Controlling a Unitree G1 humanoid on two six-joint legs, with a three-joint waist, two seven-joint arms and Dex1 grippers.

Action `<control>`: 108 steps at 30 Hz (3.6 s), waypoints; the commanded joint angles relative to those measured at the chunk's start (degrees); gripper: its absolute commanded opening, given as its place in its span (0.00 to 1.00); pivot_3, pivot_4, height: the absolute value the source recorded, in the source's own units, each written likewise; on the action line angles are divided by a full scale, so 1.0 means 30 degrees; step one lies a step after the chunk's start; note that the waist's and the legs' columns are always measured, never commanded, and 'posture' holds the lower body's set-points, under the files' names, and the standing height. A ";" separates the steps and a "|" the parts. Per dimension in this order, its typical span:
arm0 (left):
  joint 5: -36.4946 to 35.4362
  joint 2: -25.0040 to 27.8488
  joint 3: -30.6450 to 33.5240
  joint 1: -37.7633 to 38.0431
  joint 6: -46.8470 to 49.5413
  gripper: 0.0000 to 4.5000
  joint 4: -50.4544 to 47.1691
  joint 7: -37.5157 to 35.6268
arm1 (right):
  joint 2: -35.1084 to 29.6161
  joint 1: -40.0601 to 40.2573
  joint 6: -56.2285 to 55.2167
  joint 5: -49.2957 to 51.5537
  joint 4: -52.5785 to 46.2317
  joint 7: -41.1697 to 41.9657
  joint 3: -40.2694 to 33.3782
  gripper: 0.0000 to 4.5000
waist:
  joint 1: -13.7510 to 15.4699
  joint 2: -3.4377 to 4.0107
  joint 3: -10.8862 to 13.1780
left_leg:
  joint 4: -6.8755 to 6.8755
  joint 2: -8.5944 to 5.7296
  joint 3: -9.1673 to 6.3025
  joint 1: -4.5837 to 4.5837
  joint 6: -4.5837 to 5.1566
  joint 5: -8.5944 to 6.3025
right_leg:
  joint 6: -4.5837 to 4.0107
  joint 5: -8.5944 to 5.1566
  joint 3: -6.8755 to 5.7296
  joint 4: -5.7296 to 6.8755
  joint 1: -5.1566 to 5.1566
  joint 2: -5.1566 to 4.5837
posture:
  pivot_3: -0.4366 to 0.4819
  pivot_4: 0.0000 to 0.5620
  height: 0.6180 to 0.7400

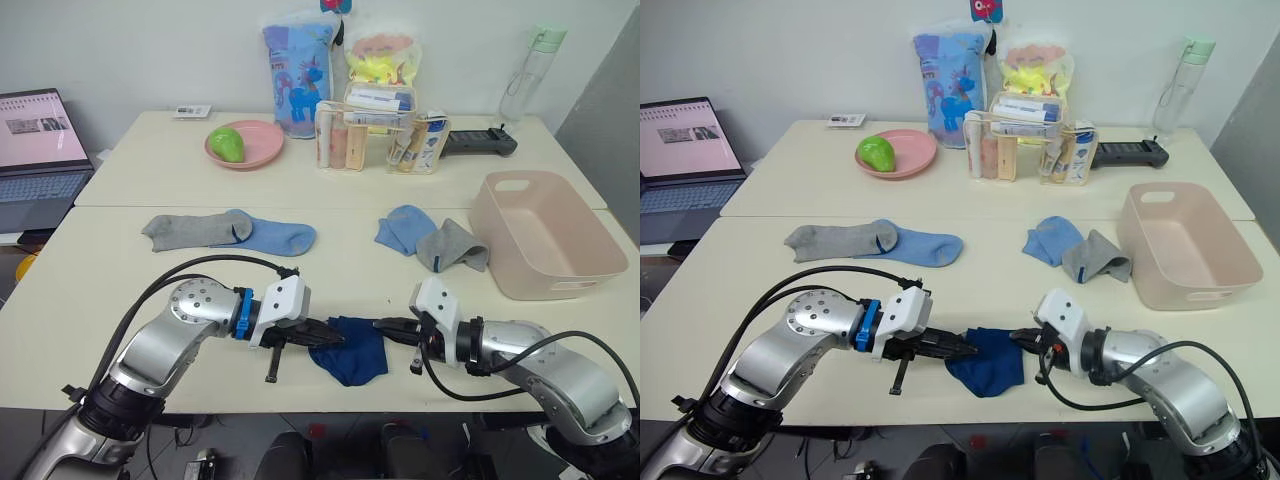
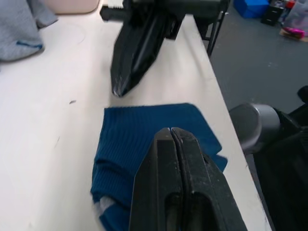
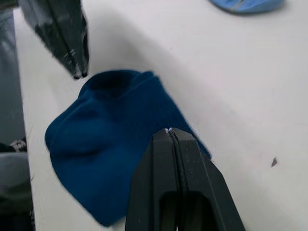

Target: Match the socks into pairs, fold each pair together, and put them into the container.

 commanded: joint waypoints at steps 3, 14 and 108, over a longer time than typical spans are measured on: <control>0.2970 -0.0903 -0.1830 -0.0348 -0.1578 0.00 0.2283 0.1019 | -0.0427 -0.0043 -0.1392 -0.1787 0.0268 0.1035 0.2227 0.01 | 0.0014 -0.0001 0.0002 | 0.0003 -0.0008 0.0009 -0.0007 0.0000 0.0000 | 0.0000 0.0000 -0.0009 -0.0002 -0.0004 0.0005 | 0.48 0.27 0.69; 0.1419 -0.0594 -0.0789 -0.0310 -0.2213 0.00 0.1514 -0.0079 | -0.1546 0.2436 -0.1780 -0.0001 -0.1507 0.1741 -0.1390 0.01 | 0.0020 -0.0003 0.0001 | 0.0003 0.0002 -0.0005 0.0007 -0.0001 0.0000 | 0.0000 0.0000 -0.0002 -0.0006 0.0021 -0.0005 | 0.48 0.27 0.69; -0.0597 -1.0551 -0.0147 -1.0450 0.3385 1.00 0.5586 0.4338 | -1.0480 -0.7124 -1.0876 -1.2238 1.3255 0.5551 -0.3379 0.46 | 0.0054 0.0063 0.0120 | 0.0001 -0.0005 0.0203 -0.0032 -0.0064 0.0040 | 0.0025 0.0015 0.0052 -0.0105 -0.0008 -0.0026 | 0.48 0.27 0.69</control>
